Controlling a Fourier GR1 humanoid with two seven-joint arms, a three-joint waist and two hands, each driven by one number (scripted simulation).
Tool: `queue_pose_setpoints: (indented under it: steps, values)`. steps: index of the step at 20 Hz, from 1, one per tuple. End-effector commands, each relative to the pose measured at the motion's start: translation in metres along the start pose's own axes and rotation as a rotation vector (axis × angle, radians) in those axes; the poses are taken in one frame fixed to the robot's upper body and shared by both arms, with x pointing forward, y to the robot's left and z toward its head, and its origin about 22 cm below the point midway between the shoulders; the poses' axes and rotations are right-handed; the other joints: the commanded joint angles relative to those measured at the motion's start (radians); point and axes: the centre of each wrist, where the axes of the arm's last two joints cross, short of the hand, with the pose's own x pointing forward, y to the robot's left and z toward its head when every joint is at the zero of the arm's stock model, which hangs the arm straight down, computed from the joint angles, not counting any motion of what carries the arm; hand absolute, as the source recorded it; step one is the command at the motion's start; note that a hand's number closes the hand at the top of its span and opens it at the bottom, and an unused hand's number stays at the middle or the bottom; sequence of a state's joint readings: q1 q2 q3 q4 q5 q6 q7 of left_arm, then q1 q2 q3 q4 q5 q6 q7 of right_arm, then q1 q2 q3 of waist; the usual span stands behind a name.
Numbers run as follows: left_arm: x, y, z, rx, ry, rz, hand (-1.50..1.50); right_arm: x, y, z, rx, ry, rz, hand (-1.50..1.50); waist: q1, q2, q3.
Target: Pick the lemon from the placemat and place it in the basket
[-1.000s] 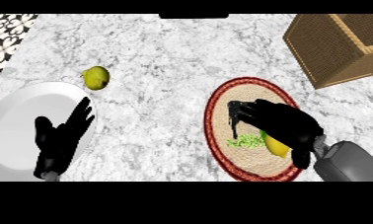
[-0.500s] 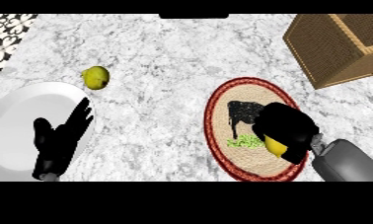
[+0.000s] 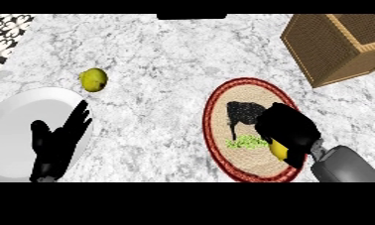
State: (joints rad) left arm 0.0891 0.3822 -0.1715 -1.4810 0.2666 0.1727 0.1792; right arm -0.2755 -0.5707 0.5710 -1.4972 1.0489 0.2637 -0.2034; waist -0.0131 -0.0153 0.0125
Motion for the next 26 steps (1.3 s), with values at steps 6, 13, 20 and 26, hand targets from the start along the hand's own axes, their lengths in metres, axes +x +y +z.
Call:
queue_pose_setpoints:
  steps: [6,13,20,26]
  values:
    - [-0.047,-0.004,0.018,0.031,0.168,0.023,0.0,0.039,-0.005,0.025,-0.262,0.318,-0.325,1.5,-0.032,0.007,-0.014]
    - [-0.045,0.004,0.029,0.024,0.178,0.016,0.0,0.047,-0.06,0.049,-0.755,0.197,-0.876,1.5,-0.035,0.005,-0.013]
    - [-0.03,0.001,0.014,0.013,0.163,0.003,0.0,0.028,-0.121,0.13,-0.908,0.306,-0.88,1.5,-0.024,0.01,-0.015]
    - [-0.02,0.0,0.007,-0.002,0.172,0.001,0.0,-0.013,-0.177,0.161,-1.031,0.462,-0.915,1.5,0.003,0.014,-0.015]
